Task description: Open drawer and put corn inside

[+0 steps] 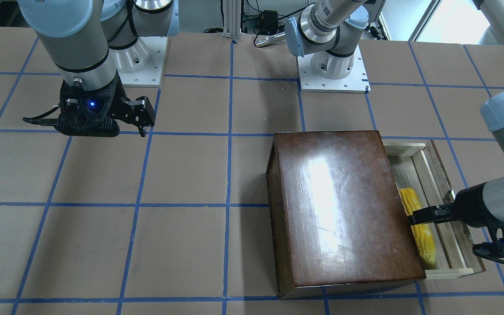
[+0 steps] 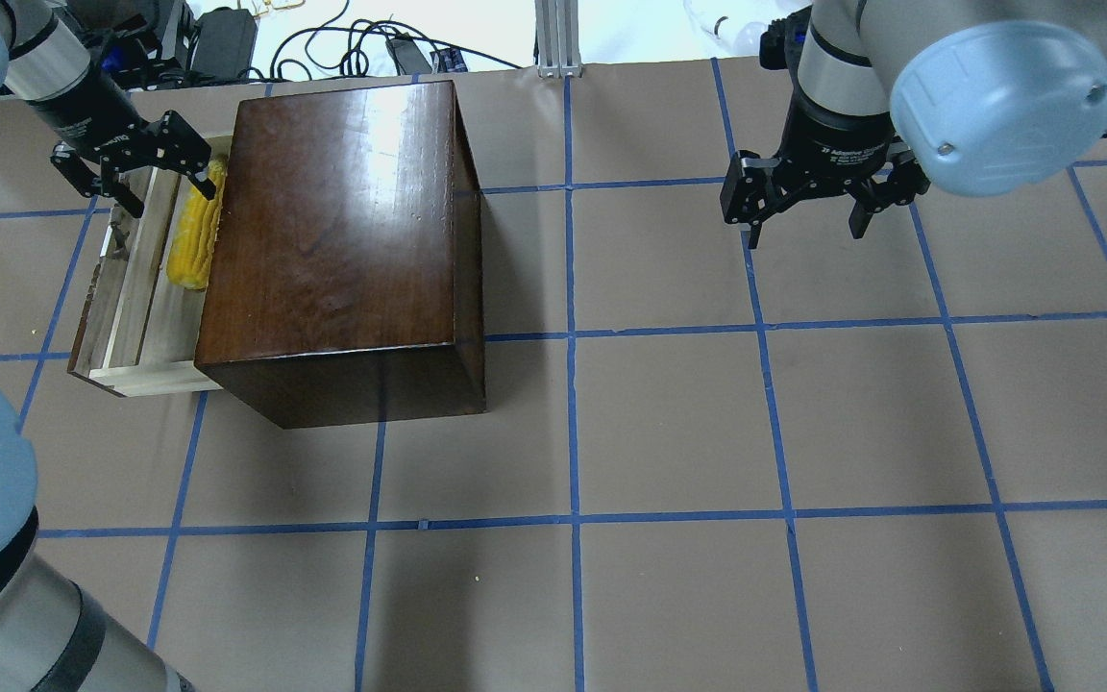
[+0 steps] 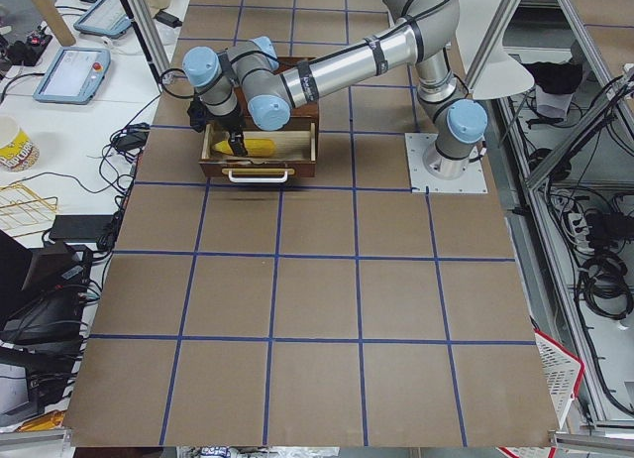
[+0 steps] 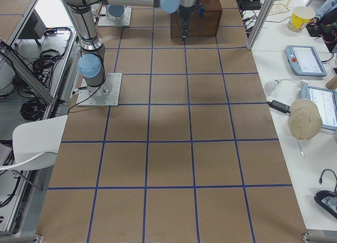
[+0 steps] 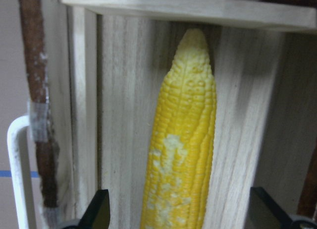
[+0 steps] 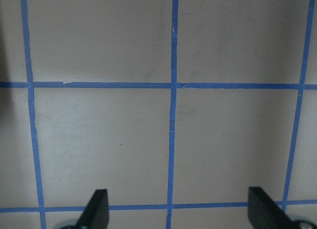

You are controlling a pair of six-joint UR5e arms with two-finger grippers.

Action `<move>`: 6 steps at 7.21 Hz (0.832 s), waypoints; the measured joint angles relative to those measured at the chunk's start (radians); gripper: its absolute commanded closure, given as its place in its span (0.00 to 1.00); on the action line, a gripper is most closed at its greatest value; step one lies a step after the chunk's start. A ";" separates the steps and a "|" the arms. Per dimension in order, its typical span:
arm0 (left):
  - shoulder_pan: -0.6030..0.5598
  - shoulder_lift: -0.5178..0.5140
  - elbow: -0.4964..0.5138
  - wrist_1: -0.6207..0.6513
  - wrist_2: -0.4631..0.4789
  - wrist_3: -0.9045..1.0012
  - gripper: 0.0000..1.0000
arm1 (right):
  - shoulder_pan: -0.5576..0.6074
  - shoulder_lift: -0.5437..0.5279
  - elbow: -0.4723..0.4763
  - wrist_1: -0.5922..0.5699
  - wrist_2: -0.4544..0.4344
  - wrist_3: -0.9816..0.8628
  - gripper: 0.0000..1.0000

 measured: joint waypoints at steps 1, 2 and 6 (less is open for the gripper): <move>-0.002 0.017 0.006 -0.001 0.019 -0.001 0.00 | 0.000 0.000 0.000 0.000 0.000 0.000 0.00; -0.007 0.035 0.018 -0.006 0.040 -0.002 0.00 | 0.000 0.000 0.000 0.000 0.000 0.000 0.00; -0.178 0.121 0.089 -0.056 0.066 -0.020 0.00 | 0.000 0.000 0.000 0.000 0.001 0.000 0.00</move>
